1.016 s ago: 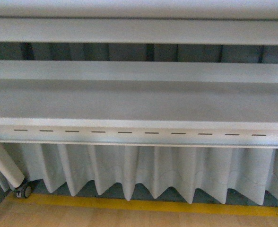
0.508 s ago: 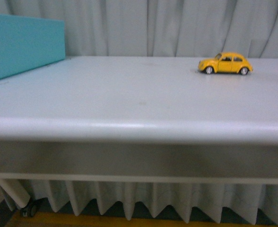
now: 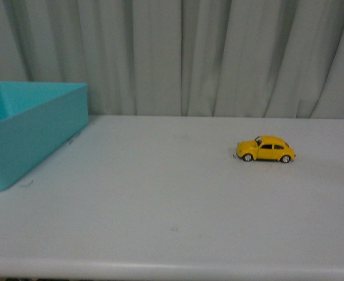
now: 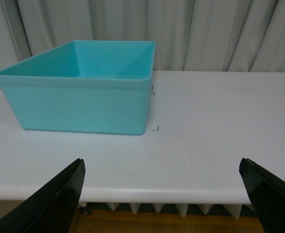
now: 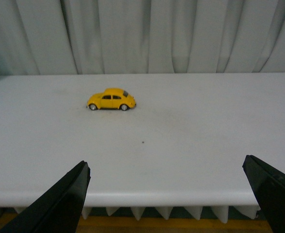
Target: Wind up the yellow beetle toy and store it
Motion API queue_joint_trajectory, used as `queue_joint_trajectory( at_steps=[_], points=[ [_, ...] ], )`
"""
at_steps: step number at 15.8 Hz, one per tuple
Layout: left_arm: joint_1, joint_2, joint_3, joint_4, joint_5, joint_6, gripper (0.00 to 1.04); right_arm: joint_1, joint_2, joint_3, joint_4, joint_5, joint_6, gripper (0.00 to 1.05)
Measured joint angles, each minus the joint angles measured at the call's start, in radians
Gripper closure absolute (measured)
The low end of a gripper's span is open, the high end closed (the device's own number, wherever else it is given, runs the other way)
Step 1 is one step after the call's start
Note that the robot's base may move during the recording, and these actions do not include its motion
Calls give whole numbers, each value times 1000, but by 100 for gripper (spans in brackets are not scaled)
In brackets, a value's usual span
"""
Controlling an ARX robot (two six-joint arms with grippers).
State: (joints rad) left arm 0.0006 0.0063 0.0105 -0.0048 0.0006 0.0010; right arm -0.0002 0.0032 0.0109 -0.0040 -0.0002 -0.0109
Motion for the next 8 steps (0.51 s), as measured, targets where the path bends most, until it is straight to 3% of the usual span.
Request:
queue_joint_trajectory(
  at_steps=[8],
  points=[
    [0,0,0,4,0,-1,7,0,0,0,2,0,3,6]
  ],
)
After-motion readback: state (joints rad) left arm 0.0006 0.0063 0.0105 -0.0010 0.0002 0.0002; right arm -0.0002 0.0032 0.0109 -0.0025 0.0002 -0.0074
